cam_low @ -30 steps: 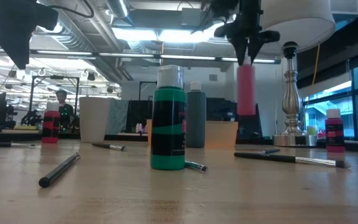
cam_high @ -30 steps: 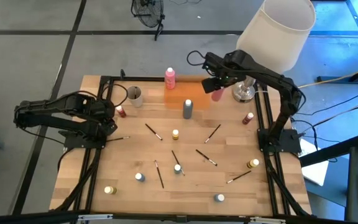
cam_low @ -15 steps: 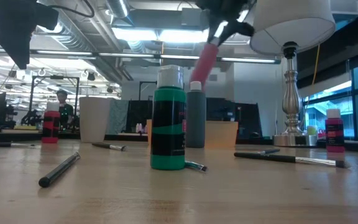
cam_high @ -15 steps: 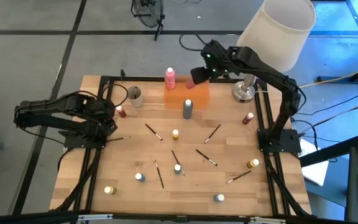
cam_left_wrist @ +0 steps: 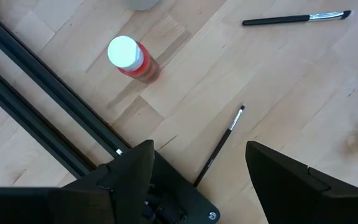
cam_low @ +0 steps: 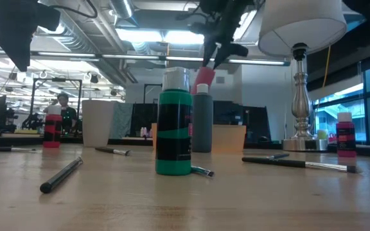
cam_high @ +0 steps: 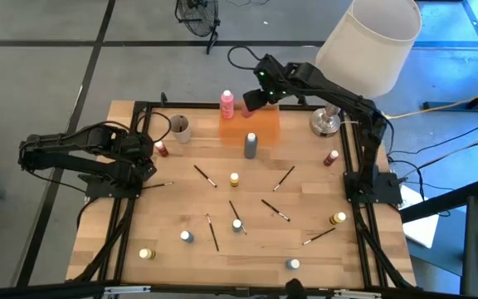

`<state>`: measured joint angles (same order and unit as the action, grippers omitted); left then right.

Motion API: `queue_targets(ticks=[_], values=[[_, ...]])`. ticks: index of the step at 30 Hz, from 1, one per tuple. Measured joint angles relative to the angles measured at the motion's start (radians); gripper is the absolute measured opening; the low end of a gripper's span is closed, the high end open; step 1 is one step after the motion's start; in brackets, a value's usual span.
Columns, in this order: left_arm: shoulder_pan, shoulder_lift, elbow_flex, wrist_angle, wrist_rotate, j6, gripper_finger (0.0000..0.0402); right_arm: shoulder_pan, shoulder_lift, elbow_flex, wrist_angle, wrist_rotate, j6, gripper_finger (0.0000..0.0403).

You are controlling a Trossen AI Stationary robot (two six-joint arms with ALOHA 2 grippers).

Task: Pick & Place Paint Supplies
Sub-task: Put the red paint bottle into the orange bin

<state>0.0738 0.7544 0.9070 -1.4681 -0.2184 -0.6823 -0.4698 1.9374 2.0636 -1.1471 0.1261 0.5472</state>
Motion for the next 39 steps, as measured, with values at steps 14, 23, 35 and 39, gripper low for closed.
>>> queue_targets(ticks=[14, 23, 35, 39], values=[[0.0, 0.0, 0.0, -0.002, -0.015, -0.011, 0.0251, -0.088, 0.087, 0.0, -0.031, 0.001, -0.041, 0.0123], [0.0, 0.0, 0.0, 0.0, -0.019, -0.011, 0.0251, -0.122, 0.113, 0.0, -0.056, 0.008, -0.062, 0.0122], [0.0, 0.0, 0.0, 0.001, -0.024, -0.011, 0.0251, -0.153, 0.164, 0.0, -0.091, 0.021, -0.082, 0.0122], [0.0, 0.0, 0.0, 0.002, -0.028, -0.003, 0.0251, -0.155, 0.167, 0.0, -0.096, 0.031, -0.085, 0.0123]])
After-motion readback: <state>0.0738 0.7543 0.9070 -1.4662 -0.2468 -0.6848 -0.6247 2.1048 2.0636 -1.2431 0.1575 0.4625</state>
